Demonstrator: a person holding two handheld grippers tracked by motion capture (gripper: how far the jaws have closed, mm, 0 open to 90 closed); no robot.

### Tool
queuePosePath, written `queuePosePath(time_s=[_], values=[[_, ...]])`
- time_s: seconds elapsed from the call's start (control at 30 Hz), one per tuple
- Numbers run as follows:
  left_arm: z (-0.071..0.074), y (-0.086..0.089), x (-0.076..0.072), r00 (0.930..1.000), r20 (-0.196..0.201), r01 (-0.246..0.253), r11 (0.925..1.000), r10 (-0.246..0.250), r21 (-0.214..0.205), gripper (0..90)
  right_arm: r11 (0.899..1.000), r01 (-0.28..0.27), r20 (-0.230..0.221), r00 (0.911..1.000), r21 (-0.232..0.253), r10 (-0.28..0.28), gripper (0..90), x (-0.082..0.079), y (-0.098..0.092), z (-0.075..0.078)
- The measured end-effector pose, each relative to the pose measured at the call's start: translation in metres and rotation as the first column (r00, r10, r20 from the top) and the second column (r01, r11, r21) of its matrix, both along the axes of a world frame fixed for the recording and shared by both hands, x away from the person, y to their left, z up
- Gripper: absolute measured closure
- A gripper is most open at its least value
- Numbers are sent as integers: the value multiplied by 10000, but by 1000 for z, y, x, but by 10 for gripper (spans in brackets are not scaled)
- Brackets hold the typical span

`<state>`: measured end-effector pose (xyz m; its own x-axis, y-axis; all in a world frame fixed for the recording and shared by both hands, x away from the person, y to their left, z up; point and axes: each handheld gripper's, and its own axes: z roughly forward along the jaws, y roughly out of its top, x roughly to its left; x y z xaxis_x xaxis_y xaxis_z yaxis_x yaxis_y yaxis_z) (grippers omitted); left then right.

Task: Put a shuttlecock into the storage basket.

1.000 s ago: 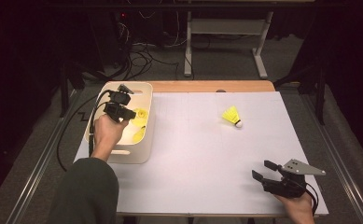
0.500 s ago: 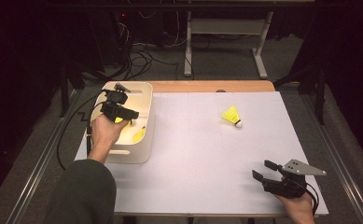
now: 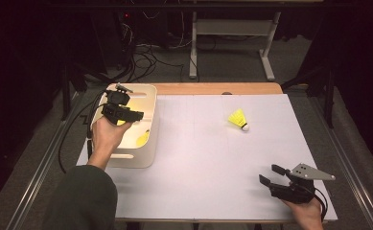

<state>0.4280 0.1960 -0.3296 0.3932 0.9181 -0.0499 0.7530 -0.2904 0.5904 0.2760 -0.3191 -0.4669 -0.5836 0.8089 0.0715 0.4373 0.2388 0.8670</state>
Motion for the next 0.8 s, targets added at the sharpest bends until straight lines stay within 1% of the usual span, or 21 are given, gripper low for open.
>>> queuePosePath(time_s=[0.1, 0.27, 0.43, 0.8], values=[[1, 0, -1, 10000, 9, 87, 9999, -87, -141, 443, 10000, -3, 7, 10000, -1, 3, 337, 0, 0, 0], [3, -4, -2, 9997, 57, 219, 9996, -218, -182, 441, 10000, -11, 13, 10000, -1, 11, 337, 0, 0, 0], [5, -9, -3, 9992, 98, 397, 9992, -396, -77, 442, 10000, -8, 13, 10000, 2, 8, 337, 0, 0, 0], [9, -18, -6, 9974, 240, 682, 9975, -678, -187, 441, 10000, -2, 12, 10000, 16, 2, 337, 0, 0, 0]])
